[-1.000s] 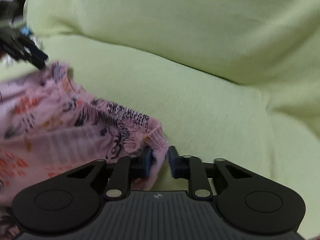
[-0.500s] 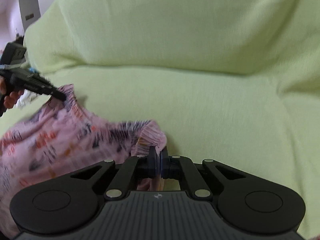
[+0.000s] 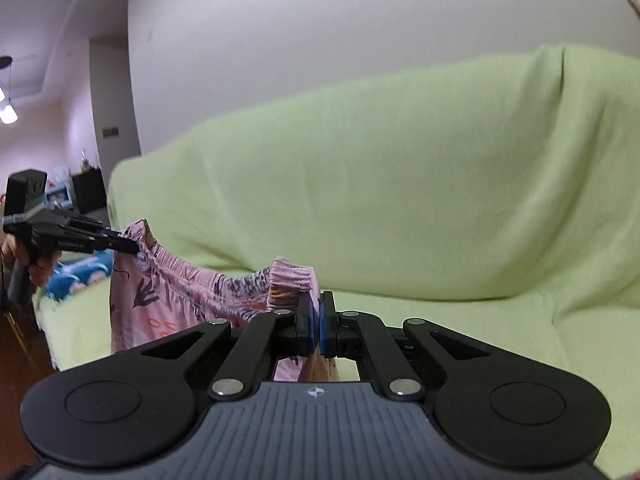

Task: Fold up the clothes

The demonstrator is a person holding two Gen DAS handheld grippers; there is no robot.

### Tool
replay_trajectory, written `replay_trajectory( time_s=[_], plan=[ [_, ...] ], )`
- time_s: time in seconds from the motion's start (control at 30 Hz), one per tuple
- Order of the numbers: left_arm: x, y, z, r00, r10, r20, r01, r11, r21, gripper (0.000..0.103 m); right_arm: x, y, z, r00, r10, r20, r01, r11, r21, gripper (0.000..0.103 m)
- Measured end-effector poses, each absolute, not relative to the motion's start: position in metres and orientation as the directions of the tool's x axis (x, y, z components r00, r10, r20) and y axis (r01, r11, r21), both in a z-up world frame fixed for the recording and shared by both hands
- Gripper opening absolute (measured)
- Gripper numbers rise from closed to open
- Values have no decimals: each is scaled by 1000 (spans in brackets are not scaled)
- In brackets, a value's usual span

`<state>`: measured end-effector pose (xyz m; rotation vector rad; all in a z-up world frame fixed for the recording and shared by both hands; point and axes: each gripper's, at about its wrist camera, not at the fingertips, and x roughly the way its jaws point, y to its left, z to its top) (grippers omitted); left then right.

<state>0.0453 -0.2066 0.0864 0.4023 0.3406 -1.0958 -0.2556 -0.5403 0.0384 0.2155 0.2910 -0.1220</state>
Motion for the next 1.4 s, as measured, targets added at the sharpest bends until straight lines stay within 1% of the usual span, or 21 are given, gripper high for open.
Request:
replay_trajectory(
  time_s=[0.1, 0.27, 0.37, 0.47, 0.5, 0.57, 0.63, 0.7, 0.73, 0.77, 0.83, 0.87, 0.93, 1.0, 1.13, 1.23, 1.27, 1.33, 1.37, 1.4],
  plan=[
    [28, -182, 109, 422, -811, -404, 905, 405, 131, 6, -277, -520, 60, 958, -78, -277, 132, 974, 184, 1],
    [8, -159, 145, 429, -843, -324, 903, 404, 144, 6, -304, -506, 104, 977, -14, -212, 63, 973, 223, 1],
    [11, -159, 165, 437, -847, -305, 900, 411, 147, 6, -306, -507, 130, 983, 31, -180, 11, 974, 226, 1],
    [27, -176, 172, 462, -831, -310, 887, 429, 170, 6, -288, -523, 147, 980, 61, -187, -15, 971, 237, 1],
    [36, -186, 172, 472, -823, -318, 882, 437, 178, 6, -277, -531, 150, 978, 57, -201, -8, 971, 238, 1],
    [67, -222, 161, 485, -795, -365, 874, 454, 173, 7, -241, -554, 147, 966, 20, -259, 42, 971, 235, 1],
    [111, -271, 136, 491, -753, -439, 866, 474, 156, 8, -188, -584, 127, 940, -22, -341, 112, 963, 247, 1],
    [161, -327, 95, 502, -686, -526, 849, 508, 148, 14, -126, -625, 93, 901, -50, -432, 189, 940, 285, 2],
    [184, -351, 70, 507, -645, -572, 836, 529, 144, 18, -94, -647, 69, 875, -71, -480, 240, 922, 303, 7],
    [208, -375, 45, 508, -603, -615, 823, 550, 141, 18, -63, -667, 44, 843, -94, -530, 297, 902, 313, 10],
    [243, -407, -3, 510, -512, -691, 795, 586, 153, 17, -14, -701, -10, 747, -181, -640, 458, 837, 298, 34],
    [255, -416, -25, 511, -469, -720, 783, 599, 166, 18, -9, -703, -25, 719, -204, -665, 496, 820, 284, 35],
    [262, -402, -50, 512, -448, -733, 776, 608, 170, 18, -26, -679, -31, 735, -210, -645, 477, 836, 271, 35],
    [264, -377, -67, 510, -443, -737, 770, 617, 162, 20, -43, -656, -38, 751, -214, -624, 457, 852, 257, 40],
    [235, -297, -72, 543, -417, -729, 758, 618, 211, 19, -77, -610, -51, 782, -221, -583, 417, 880, 226, 40],
    [201, -234, -65, 540, -431, -723, 756, 626, 192, 19, -103, -575, -61, 804, -224, -550, 388, 899, 201, 40],
    [188, -218, -63, 533, -441, -722, 758, 628, 176, 20, -112, -557, -61, 815, -210, -541, 362, 912, 192, 40],
    [170, -199, -60, 497, -459, -737, 763, 636, 118, 23, -123, -506, -56, 825, -120, -552, 273, 940, 203, 40],
    [164, -193, -60, 475, -469, -745, 762, 643, 81, 27, -126, -485, -57, 821, -65, -567, 245, 937, 247, 41],
    [162, -186, -63, 450, -482, -751, 753, 657, 30, 31, -125, -470, -62, 811, -3, -585, 240, 914, 328, 40]
  ],
)
